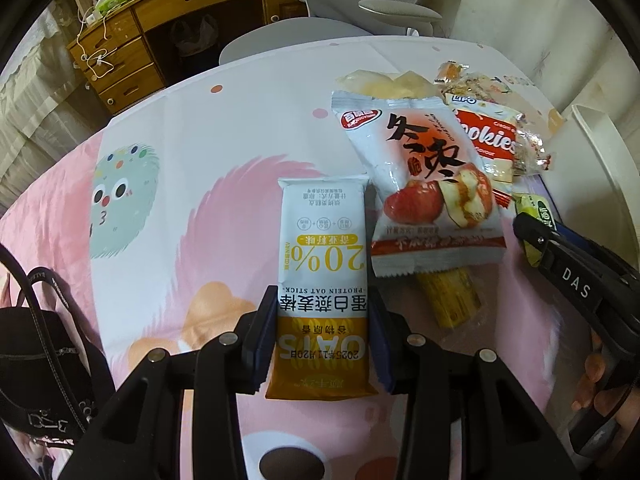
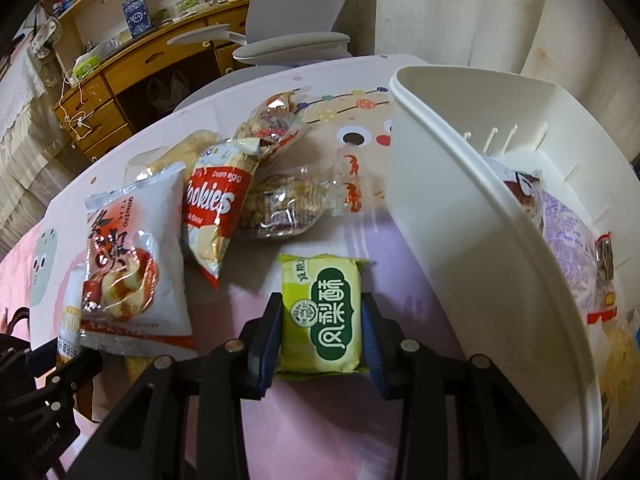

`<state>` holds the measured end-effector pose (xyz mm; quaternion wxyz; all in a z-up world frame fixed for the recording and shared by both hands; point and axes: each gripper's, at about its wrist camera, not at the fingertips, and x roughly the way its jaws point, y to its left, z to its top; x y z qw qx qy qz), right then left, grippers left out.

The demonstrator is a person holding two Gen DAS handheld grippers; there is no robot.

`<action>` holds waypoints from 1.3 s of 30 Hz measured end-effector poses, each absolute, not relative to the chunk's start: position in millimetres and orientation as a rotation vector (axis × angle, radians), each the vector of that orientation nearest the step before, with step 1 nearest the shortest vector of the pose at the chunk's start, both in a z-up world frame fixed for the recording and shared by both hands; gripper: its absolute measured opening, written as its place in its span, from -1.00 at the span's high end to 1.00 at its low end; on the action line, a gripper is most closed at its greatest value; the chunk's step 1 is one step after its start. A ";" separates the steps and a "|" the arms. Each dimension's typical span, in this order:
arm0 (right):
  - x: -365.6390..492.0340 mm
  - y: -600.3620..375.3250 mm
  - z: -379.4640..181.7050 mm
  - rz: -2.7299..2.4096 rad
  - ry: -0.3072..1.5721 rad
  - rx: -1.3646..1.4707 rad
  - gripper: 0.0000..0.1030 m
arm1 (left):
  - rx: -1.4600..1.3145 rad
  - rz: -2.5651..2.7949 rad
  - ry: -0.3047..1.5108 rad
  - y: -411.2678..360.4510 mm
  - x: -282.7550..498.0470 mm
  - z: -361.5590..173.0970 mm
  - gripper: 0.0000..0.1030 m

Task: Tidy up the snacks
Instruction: 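Close left gripper on the OATS bag while right gripper closes on the green pineapple cake, then lift both held snacks and carry them over the white tray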

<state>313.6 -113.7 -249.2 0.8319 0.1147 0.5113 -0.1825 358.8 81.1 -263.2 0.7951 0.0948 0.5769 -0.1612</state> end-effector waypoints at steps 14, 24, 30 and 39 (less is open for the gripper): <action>281.8 -96.1 -205.6 -0.352 1.048 0.274 0.28 | 0.142 -0.363 1.208 101.1 311.3 -213.0 0.23; 232.8 -71.8 -177.5 -0.300 1.041 0.259 0.28 | 0.095 -0.378 1.171 122.2 256.1 -176.1 0.23; 198.2 -62.1 -166.3 -0.273 1.039 0.249 0.28 | 0.072 -0.402 1.162 128.3 220.1 -163.4 0.23; 137.2 -62.6 -150.3 -0.250 1.001 0.298 0.28 | 0.063 -0.448 1.167 124.9 169.8 -150.6 0.23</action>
